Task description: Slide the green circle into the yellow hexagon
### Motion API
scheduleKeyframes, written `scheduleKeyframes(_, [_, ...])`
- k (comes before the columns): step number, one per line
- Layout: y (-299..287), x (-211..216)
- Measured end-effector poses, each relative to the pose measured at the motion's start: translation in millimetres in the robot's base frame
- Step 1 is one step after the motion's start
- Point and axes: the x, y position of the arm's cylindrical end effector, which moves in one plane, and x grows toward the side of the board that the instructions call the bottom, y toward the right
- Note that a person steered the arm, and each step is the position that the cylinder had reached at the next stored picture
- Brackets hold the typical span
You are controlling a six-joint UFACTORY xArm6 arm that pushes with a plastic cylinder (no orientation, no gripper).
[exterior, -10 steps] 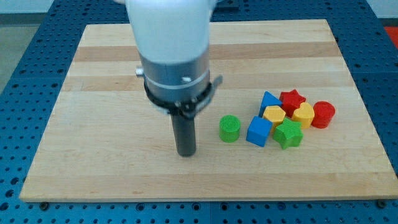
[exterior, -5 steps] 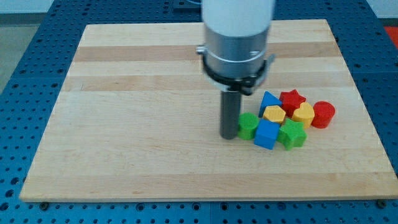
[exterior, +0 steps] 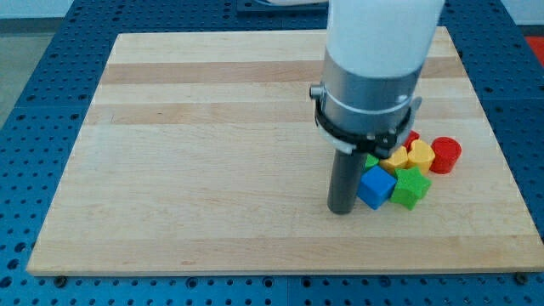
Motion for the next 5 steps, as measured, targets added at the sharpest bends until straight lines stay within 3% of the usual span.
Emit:
scheduleKeyframes(1, [35.6, 2.1])
scheduleKeyframes(2, [135.3, -5.3])
scheduleKeyframes(3, [183.8, -47.4])
scheduleKeyframes(5, [175.6, -45.7])
